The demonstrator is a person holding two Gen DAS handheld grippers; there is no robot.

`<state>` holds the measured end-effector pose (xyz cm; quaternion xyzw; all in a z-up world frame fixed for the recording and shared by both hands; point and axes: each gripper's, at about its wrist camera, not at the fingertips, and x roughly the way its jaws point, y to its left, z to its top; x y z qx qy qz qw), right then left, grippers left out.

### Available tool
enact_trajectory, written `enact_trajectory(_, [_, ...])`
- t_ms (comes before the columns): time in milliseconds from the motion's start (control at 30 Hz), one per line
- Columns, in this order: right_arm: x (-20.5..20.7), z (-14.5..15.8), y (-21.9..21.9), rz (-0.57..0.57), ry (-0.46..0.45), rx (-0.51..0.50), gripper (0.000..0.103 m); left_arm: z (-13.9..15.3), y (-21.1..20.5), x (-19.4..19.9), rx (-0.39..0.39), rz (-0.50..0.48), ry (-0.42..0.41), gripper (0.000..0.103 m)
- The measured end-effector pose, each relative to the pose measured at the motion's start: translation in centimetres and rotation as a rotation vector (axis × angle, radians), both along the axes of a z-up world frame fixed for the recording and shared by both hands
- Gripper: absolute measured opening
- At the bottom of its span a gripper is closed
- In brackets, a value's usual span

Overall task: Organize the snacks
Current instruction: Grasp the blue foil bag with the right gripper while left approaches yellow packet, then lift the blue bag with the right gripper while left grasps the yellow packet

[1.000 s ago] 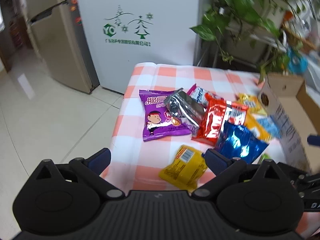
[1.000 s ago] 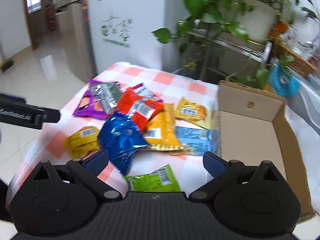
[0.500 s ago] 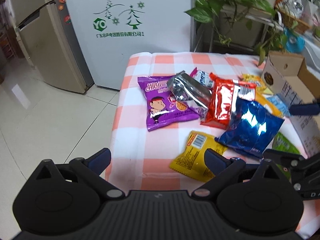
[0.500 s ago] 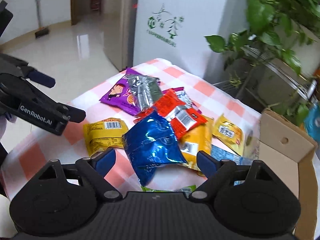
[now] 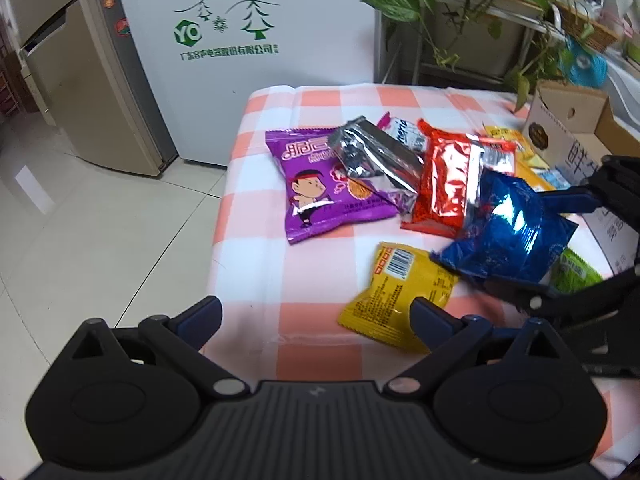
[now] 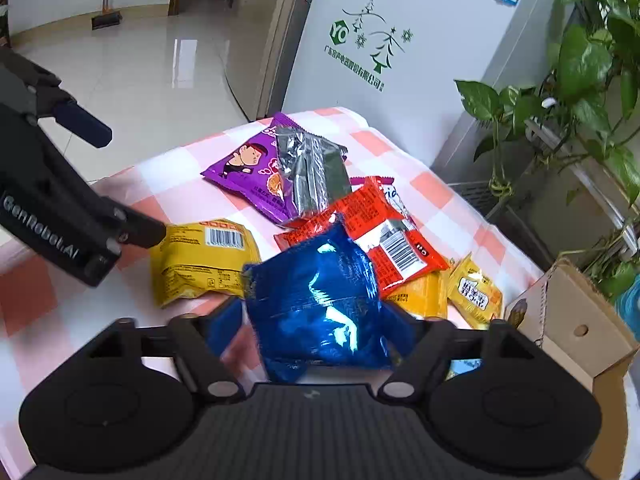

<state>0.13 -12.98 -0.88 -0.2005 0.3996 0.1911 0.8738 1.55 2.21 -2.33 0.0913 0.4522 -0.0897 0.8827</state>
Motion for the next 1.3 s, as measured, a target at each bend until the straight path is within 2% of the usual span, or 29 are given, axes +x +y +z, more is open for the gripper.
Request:
enact_trajectory(167, [0.0,0.3,-0.7,-0.025,0.024,0.059,0.071,-0.3,-0.7,-0.3,-0.001,-0.044,0.003,0.099])
enact_trajectory(233, [0.1,0.8,-1.3,-0.053,0.044,0.112,0.067,-0.4,-1.0,-0.4,-0.003,-0.067,0.0,0.099])
enact_trajectory(467, [0.5,1.8,-3.5,-0.158,0.109,0.265,0.067,-1.2,-2.4,-0.3,-0.002,-0.122,-0.008,0.099])
enact_trajectory(567, [1.0,1.9,-4.8,-0.243,0.162,0.354,0.067,-1.9,-3.2,0.1,-0.005,-0.137,-0.014,0.098])
enact_trajectory(633, [1.1,2.1,-5.6,-0.281,0.167,0.397,0.067,-2.5,-3.6,0.4,-0.006,-0.135,-0.013,0.098])
enact_trajectory(767, [1.1,2.3,-5.9,-0.308,0.149,0.412,0.068,-3.6,-4.1,1.1,0.003,-0.116,0.001,0.09])
enact_trajectory(1000, [1.3,2.2,-5.8,-0.309,0.145,0.405,0.068,-3.9,-4.1,1.3,-0.009,-0.093,0.002,0.088])
enact_trajectory(1067, [1.2,2.3,-5.7,-0.304,0.137,0.392,0.068,-3.9,-4.1,1.2,-0.018,-0.095,0.002,0.084])
enact_trajectory(1167, [1.3,2.2,-5.5,-0.298,0.139,0.385,0.068,-3.7,-4.3,1.0,-0.039,-0.103,0.008,0.073])
enact_trajectory(1233, [1.3,2.2,-5.5,-0.299,0.138,0.383,0.068,-3.6,-4.4,0.8,-0.045,-0.116,0.006,0.061])
enact_trajectory(1300, [1.4,2.2,-5.5,-0.301,0.133,0.379,0.068,-3.5,-4.6,0.6,-0.058,-0.126,0.008,0.053])
